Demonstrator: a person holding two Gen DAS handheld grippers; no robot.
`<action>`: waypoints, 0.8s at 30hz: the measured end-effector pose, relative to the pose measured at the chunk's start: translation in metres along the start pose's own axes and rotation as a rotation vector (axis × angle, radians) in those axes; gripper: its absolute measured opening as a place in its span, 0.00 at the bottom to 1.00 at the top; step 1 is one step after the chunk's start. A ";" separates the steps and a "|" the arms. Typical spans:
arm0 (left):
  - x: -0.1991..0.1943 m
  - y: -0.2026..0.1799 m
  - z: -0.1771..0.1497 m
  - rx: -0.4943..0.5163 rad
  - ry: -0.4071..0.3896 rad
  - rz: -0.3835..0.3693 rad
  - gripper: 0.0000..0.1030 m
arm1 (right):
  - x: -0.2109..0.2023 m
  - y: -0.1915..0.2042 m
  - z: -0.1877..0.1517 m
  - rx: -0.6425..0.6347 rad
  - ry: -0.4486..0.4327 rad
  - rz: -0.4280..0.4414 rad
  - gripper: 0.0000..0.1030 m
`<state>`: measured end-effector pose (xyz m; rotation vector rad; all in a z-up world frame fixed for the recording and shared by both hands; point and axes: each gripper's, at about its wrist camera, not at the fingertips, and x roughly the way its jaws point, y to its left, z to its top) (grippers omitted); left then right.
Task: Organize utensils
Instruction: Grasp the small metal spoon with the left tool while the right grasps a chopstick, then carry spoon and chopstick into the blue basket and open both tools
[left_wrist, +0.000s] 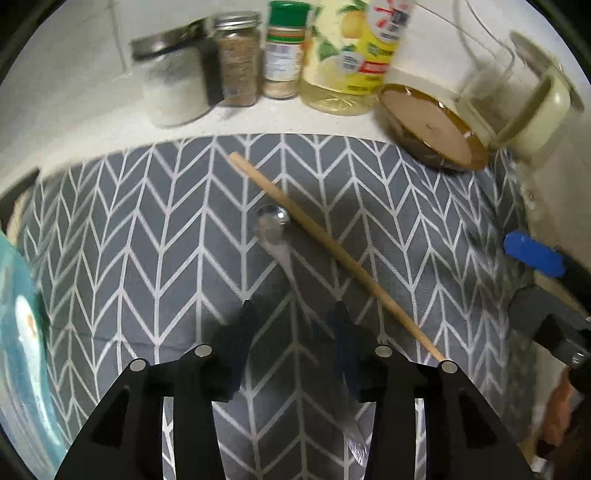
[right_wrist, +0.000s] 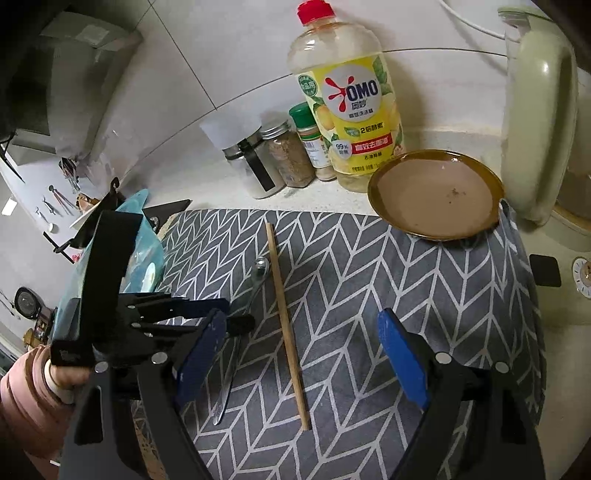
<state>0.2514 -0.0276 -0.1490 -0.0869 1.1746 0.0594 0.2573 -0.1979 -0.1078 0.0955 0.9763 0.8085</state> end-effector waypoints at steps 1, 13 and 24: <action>-0.002 -0.004 -0.007 0.029 -0.008 0.048 0.12 | 0.000 0.001 0.000 -0.006 -0.003 -0.005 0.80; -0.056 0.059 -0.026 -0.141 -0.029 -0.147 0.03 | 0.043 0.020 0.004 -0.141 0.052 0.094 0.49; -0.126 0.090 -0.039 -0.165 -0.124 -0.207 0.03 | 0.106 0.062 0.002 -0.369 0.072 -0.213 0.08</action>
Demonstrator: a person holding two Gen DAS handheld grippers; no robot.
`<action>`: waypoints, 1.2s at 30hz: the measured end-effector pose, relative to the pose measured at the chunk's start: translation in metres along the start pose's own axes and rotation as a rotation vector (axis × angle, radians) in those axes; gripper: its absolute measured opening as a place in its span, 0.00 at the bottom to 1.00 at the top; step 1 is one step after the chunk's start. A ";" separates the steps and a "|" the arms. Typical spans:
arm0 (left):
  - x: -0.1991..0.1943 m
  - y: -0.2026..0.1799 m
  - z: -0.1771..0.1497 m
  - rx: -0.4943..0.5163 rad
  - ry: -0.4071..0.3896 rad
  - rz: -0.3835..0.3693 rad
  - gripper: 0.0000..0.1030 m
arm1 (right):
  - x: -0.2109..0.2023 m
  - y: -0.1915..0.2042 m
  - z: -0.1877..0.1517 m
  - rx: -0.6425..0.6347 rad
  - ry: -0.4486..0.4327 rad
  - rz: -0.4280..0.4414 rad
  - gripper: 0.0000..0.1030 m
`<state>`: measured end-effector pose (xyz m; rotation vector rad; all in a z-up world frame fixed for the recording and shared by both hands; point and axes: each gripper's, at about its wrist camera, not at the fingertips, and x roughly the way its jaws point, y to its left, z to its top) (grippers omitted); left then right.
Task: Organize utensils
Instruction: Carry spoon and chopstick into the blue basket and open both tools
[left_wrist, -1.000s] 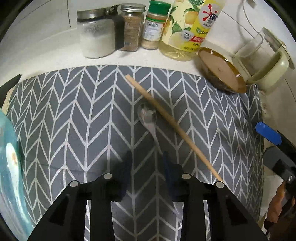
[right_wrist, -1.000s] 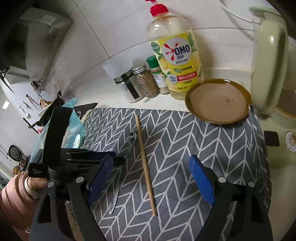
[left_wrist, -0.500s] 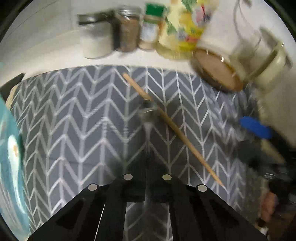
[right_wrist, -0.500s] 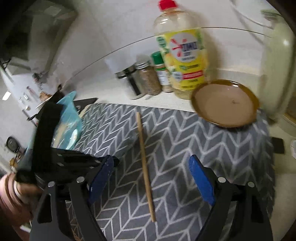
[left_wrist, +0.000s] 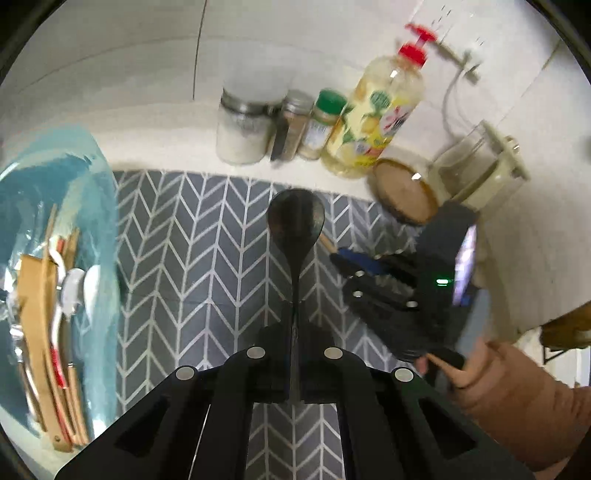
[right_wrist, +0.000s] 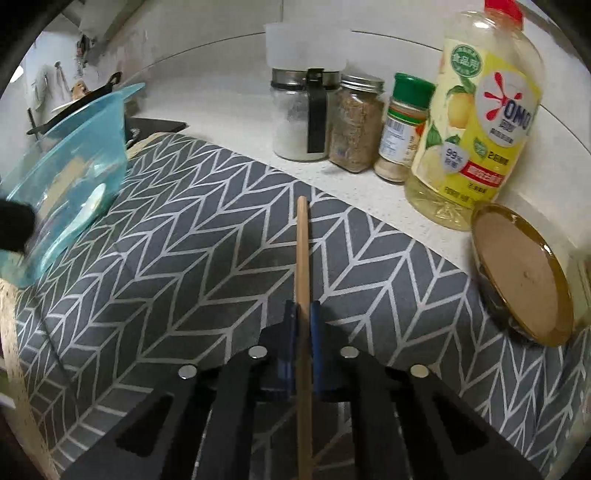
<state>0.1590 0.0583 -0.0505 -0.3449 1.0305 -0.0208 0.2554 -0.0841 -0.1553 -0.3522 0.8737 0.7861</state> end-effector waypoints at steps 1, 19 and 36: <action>-0.006 0.000 0.001 0.004 -0.009 -0.010 0.03 | -0.001 -0.002 0.000 0.027 0.006 0.004 0.08; -0.178 0.139 -0.006 0.118 -0.084 0.039 0.03 | -0.129 0.124 0.110 0.453 -0.300 0.480 0.08; -0.041 0.249 0.004 0.078 0.166 -0.071 0.05 | 0.015 0.234 0.128 0.510 0.199 0.177 0.09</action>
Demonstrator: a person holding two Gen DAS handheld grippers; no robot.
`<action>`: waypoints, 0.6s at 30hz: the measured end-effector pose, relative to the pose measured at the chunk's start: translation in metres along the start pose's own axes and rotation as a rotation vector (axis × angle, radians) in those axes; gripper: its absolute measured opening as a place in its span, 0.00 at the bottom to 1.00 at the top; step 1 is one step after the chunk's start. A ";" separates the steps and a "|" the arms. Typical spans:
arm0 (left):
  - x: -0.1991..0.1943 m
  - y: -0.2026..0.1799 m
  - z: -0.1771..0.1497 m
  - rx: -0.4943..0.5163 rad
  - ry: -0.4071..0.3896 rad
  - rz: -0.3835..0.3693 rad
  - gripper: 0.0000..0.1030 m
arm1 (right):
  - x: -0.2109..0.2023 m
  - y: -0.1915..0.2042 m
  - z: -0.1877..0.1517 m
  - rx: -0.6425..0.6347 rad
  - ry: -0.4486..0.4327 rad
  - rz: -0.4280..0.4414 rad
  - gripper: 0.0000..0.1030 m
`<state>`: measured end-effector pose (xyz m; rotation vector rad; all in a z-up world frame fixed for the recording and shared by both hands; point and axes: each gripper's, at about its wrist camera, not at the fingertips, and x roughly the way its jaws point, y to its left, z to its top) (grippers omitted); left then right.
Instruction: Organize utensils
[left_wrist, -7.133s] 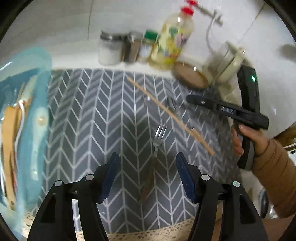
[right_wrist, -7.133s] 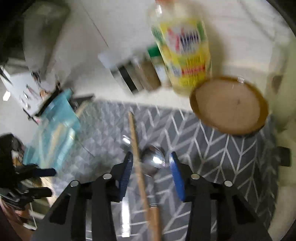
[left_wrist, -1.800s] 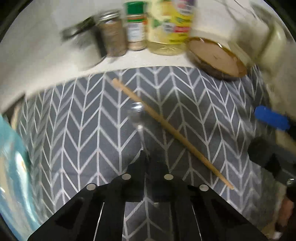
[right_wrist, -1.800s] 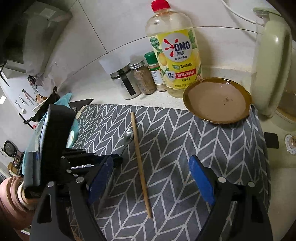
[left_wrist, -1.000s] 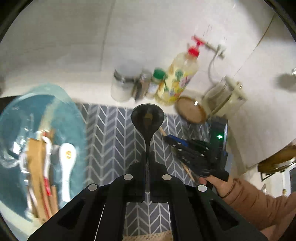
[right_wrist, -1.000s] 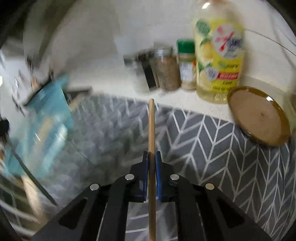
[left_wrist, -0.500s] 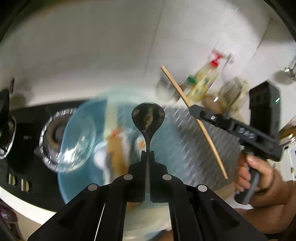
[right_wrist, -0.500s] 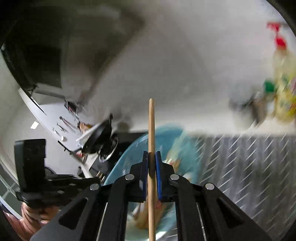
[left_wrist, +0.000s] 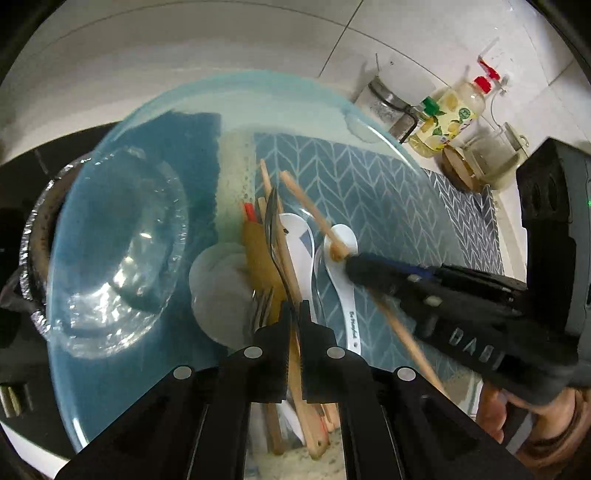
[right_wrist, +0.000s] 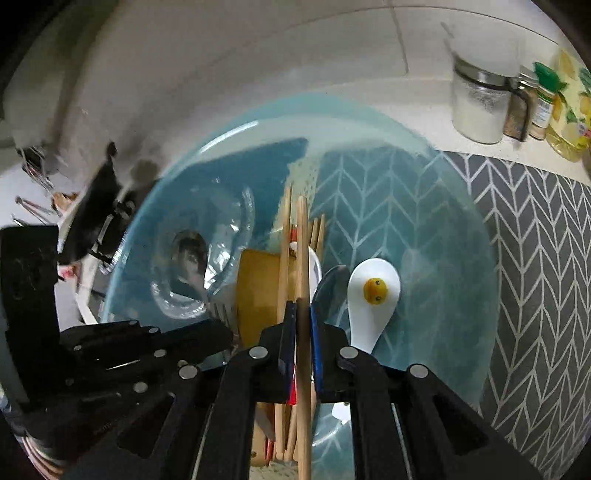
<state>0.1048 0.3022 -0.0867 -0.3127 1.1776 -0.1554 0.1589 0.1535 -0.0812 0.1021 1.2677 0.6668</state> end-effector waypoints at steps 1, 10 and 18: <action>0.003 0.001 0.002 -0.013 0.016 -0.003 0.05 | 0.004 -0.001 0.003 0.002 0.021 -0.002 0.09; -0.070 -0.009 -0.007 -0.002 -0.153 0.156 0.51 | -0.076 0.001 -0.010 -0.035 -0.178 -0.099 0.09; -0.237 -0.090 -0.057 0.160 -0.494 0.343 0.96 | -0.268 0.045 -0.056 -0.123 -0.622 -0.053 0.87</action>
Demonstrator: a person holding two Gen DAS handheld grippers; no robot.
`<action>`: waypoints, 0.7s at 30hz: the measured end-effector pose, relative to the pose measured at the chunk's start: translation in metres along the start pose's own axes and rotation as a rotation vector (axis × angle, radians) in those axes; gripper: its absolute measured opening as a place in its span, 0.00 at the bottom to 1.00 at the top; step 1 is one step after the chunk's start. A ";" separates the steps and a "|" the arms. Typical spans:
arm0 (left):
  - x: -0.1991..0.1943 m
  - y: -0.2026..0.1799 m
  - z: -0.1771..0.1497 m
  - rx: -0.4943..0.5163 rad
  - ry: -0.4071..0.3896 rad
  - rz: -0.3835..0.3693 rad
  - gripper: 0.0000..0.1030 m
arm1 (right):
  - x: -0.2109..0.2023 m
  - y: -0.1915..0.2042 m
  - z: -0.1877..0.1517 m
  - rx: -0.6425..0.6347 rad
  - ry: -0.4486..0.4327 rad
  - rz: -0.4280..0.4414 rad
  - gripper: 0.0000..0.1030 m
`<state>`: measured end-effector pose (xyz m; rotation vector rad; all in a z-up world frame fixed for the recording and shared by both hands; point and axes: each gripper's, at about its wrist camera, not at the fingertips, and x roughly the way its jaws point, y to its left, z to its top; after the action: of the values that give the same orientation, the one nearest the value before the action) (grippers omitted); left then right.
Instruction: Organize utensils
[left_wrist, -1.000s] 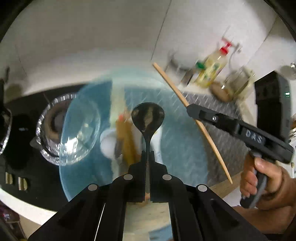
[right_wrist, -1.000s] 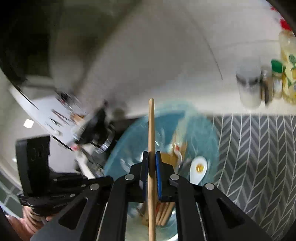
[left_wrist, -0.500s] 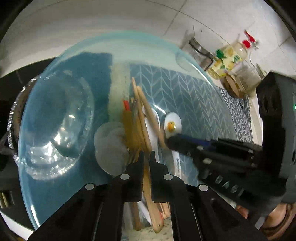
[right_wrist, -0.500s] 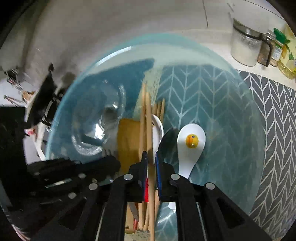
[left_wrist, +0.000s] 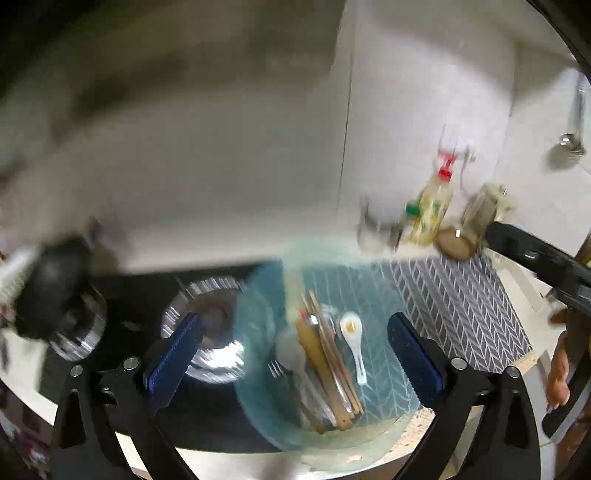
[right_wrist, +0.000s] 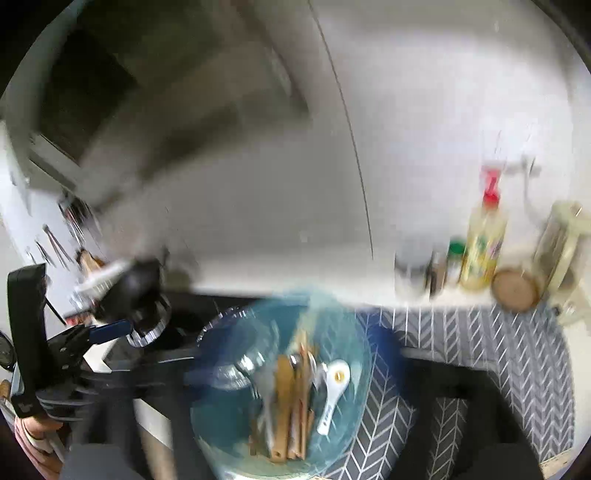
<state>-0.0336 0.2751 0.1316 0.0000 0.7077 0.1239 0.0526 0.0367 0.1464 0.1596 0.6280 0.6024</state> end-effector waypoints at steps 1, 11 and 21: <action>-0.014 -0.002 0.000 0.006 -0.020 0.022 0.96 | -0.018 0.003 0.001 -0.011 -0.043 0.012 0.87; -0.021 0.003 -0.057 -0.055 0.019 0.051 0.96 | -0.043 0.030 -0.072 -0.119 -0.036 -0.009 0.87; 0.023 0.014 -0.081 0.016 0.117 -0.042 0.96 | 0.001 0.029 -0.120 0.027 0.104 -0.028 0.87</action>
<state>-0.0699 0.2880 0.0558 -0.0070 0.8253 0.0780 -0.0320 0.0565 0.0586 0.1451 0.7385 0.5784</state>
